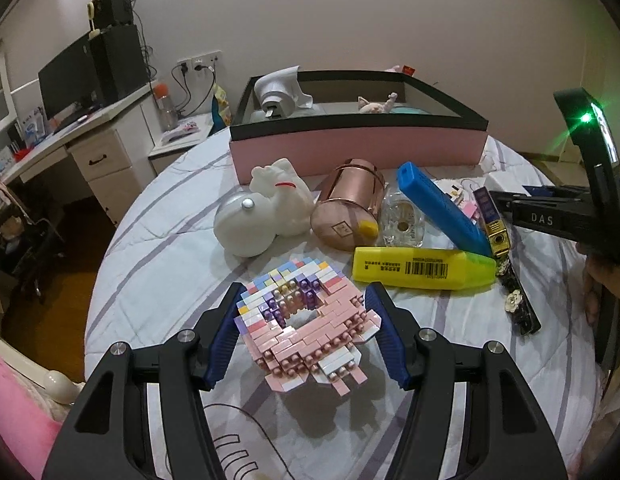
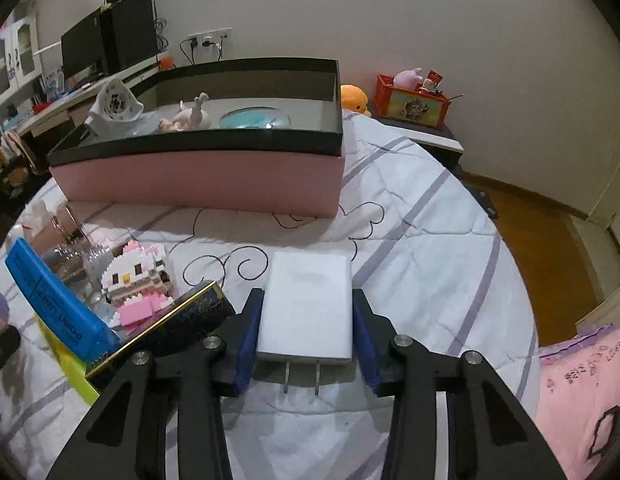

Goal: Organize rigid objects
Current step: 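Carry the block toy and white charger over the pink box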

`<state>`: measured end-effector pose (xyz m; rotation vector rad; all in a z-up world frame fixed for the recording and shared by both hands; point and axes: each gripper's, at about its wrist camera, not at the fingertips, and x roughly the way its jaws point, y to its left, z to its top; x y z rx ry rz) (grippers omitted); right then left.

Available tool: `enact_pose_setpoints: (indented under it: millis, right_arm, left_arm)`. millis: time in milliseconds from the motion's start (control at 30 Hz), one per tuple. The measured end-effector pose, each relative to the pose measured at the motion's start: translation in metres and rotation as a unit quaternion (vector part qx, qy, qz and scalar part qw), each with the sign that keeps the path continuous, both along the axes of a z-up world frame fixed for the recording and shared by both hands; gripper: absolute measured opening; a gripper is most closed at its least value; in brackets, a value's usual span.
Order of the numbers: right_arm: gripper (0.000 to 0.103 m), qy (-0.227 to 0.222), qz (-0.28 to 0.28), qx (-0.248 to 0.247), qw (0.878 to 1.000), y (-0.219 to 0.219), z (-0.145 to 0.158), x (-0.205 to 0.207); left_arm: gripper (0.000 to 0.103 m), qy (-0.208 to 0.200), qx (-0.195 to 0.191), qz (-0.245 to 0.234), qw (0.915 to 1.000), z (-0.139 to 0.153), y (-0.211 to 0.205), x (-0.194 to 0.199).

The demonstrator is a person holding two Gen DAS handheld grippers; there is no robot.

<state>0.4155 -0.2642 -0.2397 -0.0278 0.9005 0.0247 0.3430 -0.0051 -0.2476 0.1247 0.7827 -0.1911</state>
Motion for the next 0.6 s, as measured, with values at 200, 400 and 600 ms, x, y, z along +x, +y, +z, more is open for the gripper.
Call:
enact_pose_setpoints:
  millis: [200,400,600]
  right_arm:
    - [0.041,-0.005,0.023,0.055,0.998,-0.01,0.001,-0.006]
    - [0.041,-0.053,0.033,0.064,0.996,-0.003,0.02,-0.041]
    - [0.041,-0.136,0.045,0.07,0.987,0.019,0.057,-0.097]
  left_arm:
    - [0.062,0.006,-0.033,-0.009,0.9994,0.001,0.0,0.001]
    - [0.062,-0.017,-0.038,0.006,0.9991,0.012,0.003,-0.007]
    - [0.062,-0.065,-0.033,0.025,0.997,0.034,0.0,-0.021]
